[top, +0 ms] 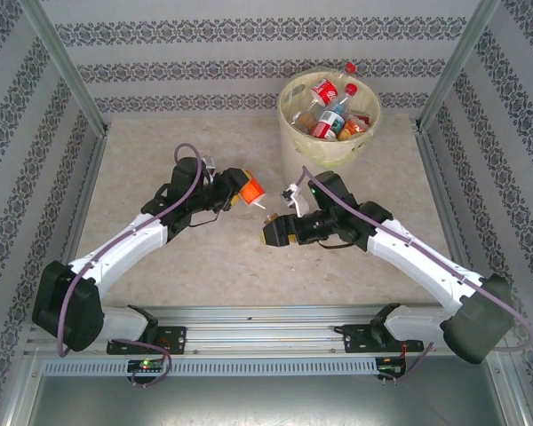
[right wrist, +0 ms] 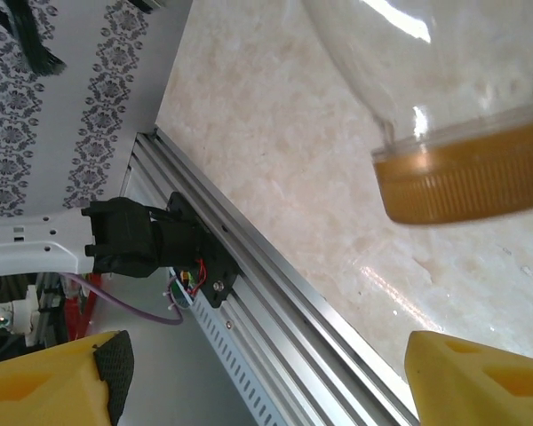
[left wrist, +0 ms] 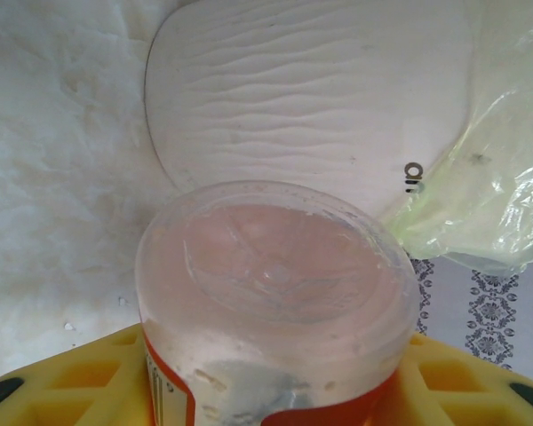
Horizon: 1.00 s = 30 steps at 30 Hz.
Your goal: Put the plastic bottles in the bin
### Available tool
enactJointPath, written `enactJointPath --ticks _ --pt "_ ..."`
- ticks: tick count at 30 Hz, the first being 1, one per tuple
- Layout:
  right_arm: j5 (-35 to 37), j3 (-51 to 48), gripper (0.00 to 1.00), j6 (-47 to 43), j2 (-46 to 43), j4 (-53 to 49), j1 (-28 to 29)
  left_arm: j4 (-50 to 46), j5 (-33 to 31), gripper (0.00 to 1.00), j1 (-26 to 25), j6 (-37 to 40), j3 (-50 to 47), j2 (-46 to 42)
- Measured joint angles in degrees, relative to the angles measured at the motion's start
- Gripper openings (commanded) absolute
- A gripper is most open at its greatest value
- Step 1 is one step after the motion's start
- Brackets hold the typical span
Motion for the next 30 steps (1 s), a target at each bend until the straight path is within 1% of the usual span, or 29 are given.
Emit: enactJointPath --ticks 3,6,8,10,13,14,18,19,26,30 --pt "-0.02 1.68 0.64 -0.07 1.62 0.83 0.09 -0.02 1.09 0.38 0.0 -0.2 0.44 0.83" --pt "-0.15 2.58 0.59 -0.26 2.82 1.25 0.13 -0.02 1.77 0.38 0.0 -0.59 0.5 1.07" --pt "-0.31 2.62 0.59 -0.33 3.06 1.2 0.11 0.0 1.95 0.38 0.0 -0.87 0.55 1.09" --pt "-0.37 2.62 0.61 -0.42 3.08 1.2 0.13 -0.02 2.36 0.38 0.02 -1.07 0.81 1.36" --pt "-0.17 2.69 0.61 -0.7 3.08 0.42 0.11 -0.02 3.15 0.38 0.02 -1.2 1.18 2.03" --pt "0.26 2.8 0.63 -1.16 3.08 -0.44 0.13 -0.04 3.28 0.38 0.02 -1.18 1.25 2.23" --pt "3.65 3.76 0.83 -4.09 3.08 -5.99 0.09 -1.44 3.5 0.38 0.13 -1.11 2.73 2.43" --pt "4.28 3.78 0.85 -4.57 3.04 -6.88 0.07 -1.51 3.72 0.38 0.13 -1.11 3.17 2.43" --pt "5.95 4.39 0.88 -5.46 3.34 -8.37 -0.72 -2.01 6.54 0.39 0.13 -1.07 3.96 2.64" --pt "5.97 7.45 0.86 -6.54 5.64 -7.85 -1.38 -2.73 8.83 0.39 0.13 -0.96 4.33 3.45"
